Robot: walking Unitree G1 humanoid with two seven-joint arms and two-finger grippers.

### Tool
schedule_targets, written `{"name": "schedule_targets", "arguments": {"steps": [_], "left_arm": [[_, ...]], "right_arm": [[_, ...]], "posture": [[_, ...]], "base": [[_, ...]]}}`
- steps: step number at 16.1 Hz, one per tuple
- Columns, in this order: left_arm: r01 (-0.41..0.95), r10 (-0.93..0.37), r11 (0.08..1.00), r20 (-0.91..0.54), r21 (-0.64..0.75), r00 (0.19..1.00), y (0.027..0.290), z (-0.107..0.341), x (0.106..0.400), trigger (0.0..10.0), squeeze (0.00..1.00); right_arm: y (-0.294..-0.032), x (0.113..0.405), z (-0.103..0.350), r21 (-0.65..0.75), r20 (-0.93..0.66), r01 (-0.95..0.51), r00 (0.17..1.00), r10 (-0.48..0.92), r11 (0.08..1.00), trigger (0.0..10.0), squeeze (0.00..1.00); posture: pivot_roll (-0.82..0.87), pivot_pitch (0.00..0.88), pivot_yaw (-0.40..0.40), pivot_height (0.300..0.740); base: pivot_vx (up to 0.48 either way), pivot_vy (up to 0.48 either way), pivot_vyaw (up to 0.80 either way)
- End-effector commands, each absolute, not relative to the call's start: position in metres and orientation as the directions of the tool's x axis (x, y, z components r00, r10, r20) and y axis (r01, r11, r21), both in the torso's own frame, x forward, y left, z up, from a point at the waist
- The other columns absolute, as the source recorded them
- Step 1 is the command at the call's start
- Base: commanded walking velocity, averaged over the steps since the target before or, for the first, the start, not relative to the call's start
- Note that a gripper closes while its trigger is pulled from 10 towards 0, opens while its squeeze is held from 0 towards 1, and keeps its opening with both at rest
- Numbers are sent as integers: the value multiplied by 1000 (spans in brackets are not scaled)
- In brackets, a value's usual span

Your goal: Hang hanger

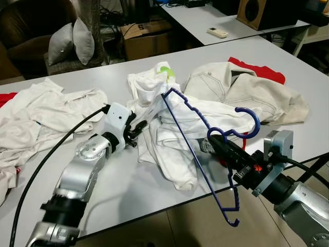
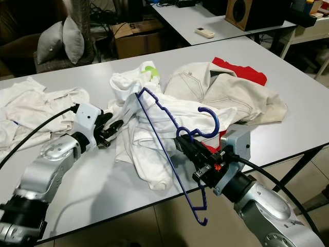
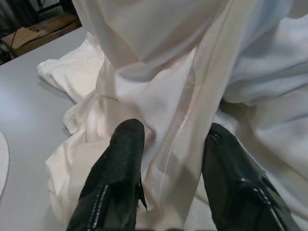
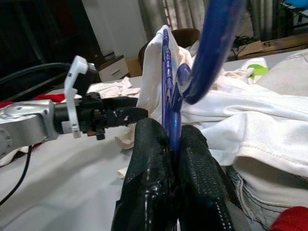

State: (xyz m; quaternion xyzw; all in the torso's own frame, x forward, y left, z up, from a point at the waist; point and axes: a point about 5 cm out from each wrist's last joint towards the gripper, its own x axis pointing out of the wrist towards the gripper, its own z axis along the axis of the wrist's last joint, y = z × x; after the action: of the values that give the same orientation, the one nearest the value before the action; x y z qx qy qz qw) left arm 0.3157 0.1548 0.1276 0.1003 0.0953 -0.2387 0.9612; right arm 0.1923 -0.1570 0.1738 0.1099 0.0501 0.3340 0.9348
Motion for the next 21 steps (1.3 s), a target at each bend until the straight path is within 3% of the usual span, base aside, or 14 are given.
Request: {"name": "schedule_targets", "arguments": {"steps": [1, 17, 18, 21], "left_arm": [[462, -431, 874, -198, 153, 880, 155, 134, 321, 0, 0], [528, -510, 840, -153, 124, 847, 147, 133, 320, 0, 0], [611, -587, 782, -181, 124, 789, 153, 145, 312, 0, 0], [633, -607, 738, -178, 234, 774, 168, 181, 316, 0, 0]], "right_arm": [[-154, 191, 179, 228, -2, -638, 755, 656, 735, 10000, 0], [-156, 191, 176, 228, -22, -632, 757, 653, 741, 10000, 0], [-157, 198, 166, 257, -74, -579, 787, 613, 774, 10000, 0], [-148, 209, 156, 269, -126, -569, 779, 614, 777, 10000, 0]], "posture": [[-56, 0, 88, 740], [-65, 0, 83, 740], [-53, 0, 86, 740], [-22, 0, 83, 740]], "base": [[0, 0, 0], [0, 0, 0], [0, 0, 0], [0, 0, 0]]}}
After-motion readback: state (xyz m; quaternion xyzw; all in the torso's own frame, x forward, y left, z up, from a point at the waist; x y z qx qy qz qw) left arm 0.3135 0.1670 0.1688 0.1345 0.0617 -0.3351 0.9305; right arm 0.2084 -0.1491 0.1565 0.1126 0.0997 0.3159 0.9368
